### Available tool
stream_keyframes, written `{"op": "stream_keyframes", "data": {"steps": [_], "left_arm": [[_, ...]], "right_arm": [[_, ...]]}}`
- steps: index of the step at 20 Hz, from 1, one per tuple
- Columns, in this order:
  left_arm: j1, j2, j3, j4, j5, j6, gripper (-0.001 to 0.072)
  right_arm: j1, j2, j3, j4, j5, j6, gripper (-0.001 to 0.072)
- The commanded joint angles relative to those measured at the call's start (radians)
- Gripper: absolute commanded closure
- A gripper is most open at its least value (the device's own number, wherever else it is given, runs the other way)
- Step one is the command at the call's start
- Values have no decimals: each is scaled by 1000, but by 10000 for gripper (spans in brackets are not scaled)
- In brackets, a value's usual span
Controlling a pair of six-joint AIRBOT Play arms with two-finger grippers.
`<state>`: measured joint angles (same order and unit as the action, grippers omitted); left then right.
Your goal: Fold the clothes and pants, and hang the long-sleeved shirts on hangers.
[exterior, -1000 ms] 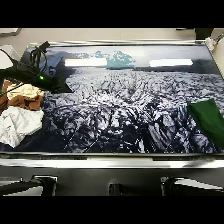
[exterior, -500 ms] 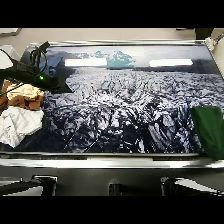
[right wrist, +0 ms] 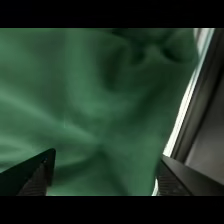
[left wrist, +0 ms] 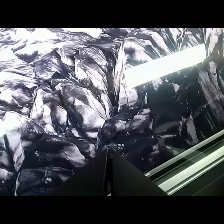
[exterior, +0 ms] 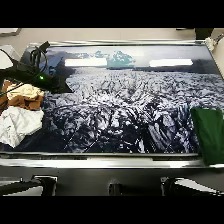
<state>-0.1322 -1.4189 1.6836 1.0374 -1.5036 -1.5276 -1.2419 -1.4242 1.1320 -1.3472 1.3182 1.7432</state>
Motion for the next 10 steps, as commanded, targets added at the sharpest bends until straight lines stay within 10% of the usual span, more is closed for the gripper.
{"op": "stream_keyframes", "data": {"steps": [1,7,10], "left_arm": [[0,0,1,-2,3,1,677],[-3,-6,1,27,180,13,679],[-70,-18,-1,408,213,-9,680]], "right_arm": [[0,1,274,60,87,-11,13],[278,1,821,208,-144,-189,16],[606,-9,799,93,22,-147,31]]}}
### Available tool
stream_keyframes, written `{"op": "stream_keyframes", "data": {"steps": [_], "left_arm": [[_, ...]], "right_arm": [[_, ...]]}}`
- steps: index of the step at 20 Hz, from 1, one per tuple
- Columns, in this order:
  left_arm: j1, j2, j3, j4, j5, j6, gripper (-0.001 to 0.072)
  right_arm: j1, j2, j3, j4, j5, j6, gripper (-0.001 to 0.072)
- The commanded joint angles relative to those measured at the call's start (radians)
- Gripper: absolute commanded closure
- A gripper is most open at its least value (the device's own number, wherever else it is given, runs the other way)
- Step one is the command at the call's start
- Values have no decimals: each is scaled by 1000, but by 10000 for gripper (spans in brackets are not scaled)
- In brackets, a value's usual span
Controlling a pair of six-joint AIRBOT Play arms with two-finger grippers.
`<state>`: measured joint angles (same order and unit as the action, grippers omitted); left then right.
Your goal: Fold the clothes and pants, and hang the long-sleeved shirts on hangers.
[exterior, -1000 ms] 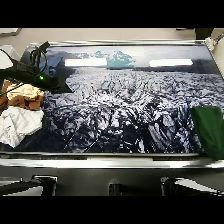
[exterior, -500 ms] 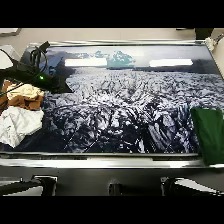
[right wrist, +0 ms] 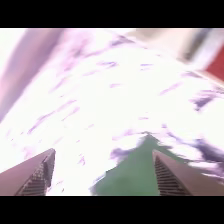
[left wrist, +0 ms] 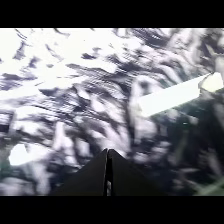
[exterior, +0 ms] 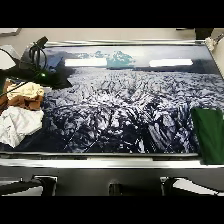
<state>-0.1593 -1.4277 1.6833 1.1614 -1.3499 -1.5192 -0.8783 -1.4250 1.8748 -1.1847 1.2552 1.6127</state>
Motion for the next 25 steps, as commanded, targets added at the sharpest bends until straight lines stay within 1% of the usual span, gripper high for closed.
{"op": "stream_keyframes", "data": {"steps": [1,2,3,4,5,6,7,8,9,10,11,14,25], "left_arm": [[-89,-12,-12,476,31,-74,680],[-126,-13,-43,600,-3,-148,678],[-136,-13,-91,611,-37,-200,601],[-130,-13,-164,564,-84,-220,339],[-115,-11,-244,496,-100,-220,130],[-99,0,-327,409,-77,-204,107],[-87,28,-407,335,1,-189,106],[-83,60,-459,299,84,-203,107],[-83,85,-486,301,148,-241,106],[-83,92,-484,317,177,-268,106],[-83,90,-476,325,196,-269,107],[-83,90,-462,327,223,-269,107],[-84,89,-462,327,225,-269,107]], "right_arm": [[358,-24,19,-151,151,33,33],[452,-46,-24,-205,216,89,38],[538,-77,-75,-221,288,121,45],[603,-109,-121,-212,337,120,44],[664,-142,-161,-212,368,119,44],[708,-163,-186,-212,377,120,44],[747,-170,-205,-212,361,123,43],[777,-169,-215,-216,331,124,43],[798,-169,-215,-215,305,134,41],[810,-169,-215,-216,283,151,36],[814,-170,-215,-215,257,158,32],[814,-169,-215,-215,238,160,34],[814,-169,-215,-214,230,160,34]]}}
